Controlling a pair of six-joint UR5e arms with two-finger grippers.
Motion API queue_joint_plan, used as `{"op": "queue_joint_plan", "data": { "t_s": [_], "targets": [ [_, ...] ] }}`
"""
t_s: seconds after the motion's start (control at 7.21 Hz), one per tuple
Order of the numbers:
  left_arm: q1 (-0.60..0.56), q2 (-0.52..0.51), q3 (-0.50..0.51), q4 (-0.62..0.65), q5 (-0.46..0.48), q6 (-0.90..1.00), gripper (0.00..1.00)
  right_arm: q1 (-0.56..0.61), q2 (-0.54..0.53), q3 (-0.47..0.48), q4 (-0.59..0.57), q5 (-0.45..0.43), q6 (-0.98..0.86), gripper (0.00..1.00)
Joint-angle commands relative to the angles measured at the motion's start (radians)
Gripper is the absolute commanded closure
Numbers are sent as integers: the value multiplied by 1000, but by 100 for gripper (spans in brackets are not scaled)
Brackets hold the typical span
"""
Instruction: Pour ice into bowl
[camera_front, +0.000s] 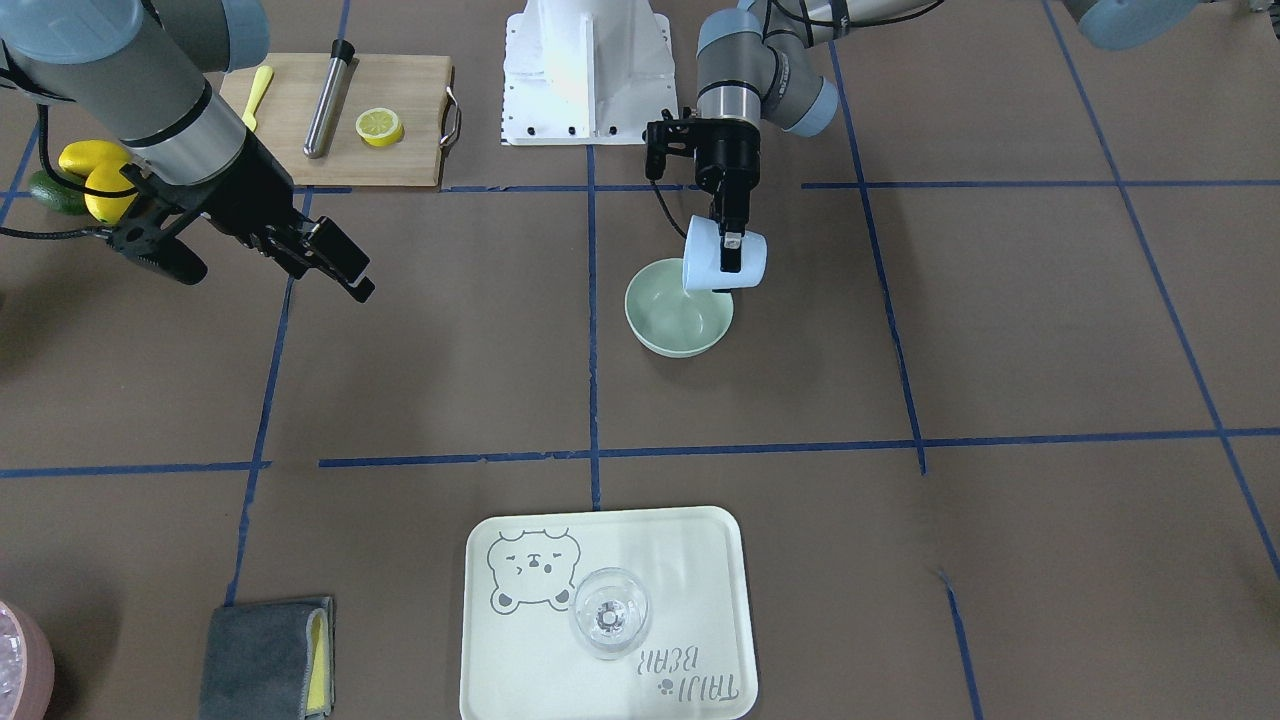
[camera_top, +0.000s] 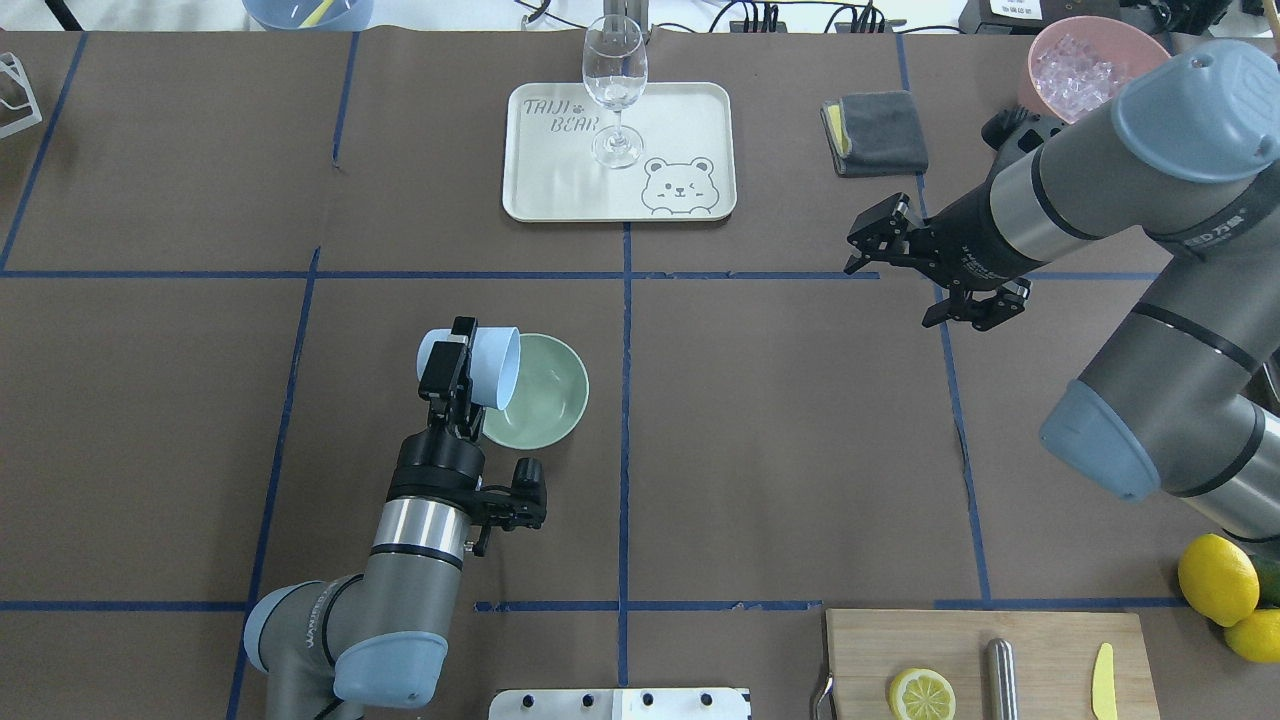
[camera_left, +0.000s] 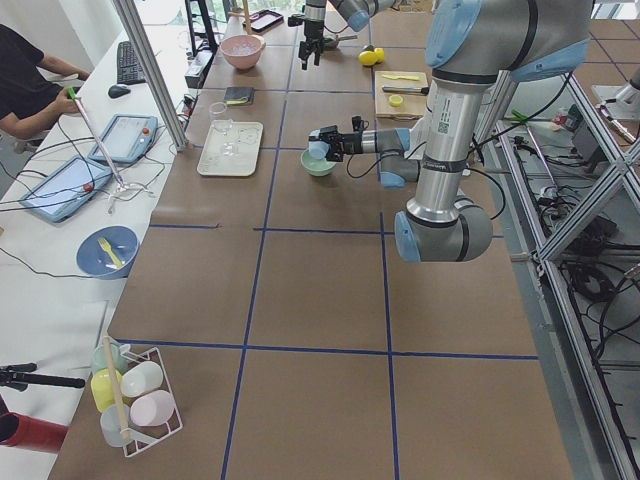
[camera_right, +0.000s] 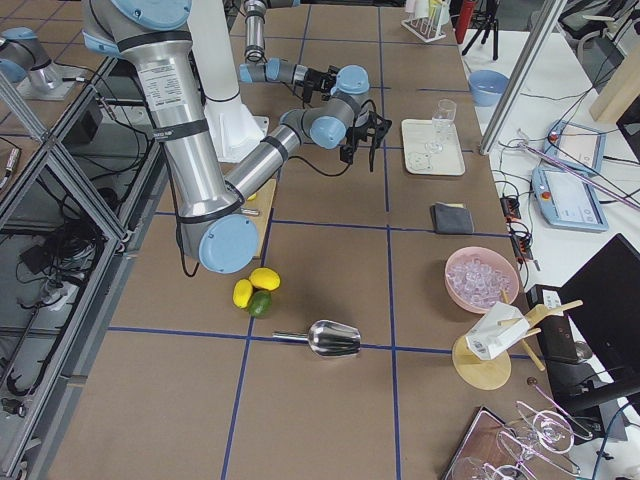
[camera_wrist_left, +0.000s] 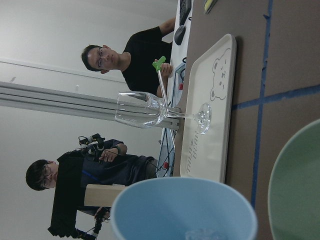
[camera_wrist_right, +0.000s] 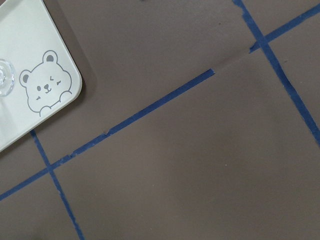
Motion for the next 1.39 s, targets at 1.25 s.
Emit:
{"op": "queue_joint_plan", "data": {
  "t_s": [1.25],
  "targets": [
    [-4, 15, -13, -4, 11, 76, 100, -1, 1, 0, -1, 0, 0, 0]
  ]
}}
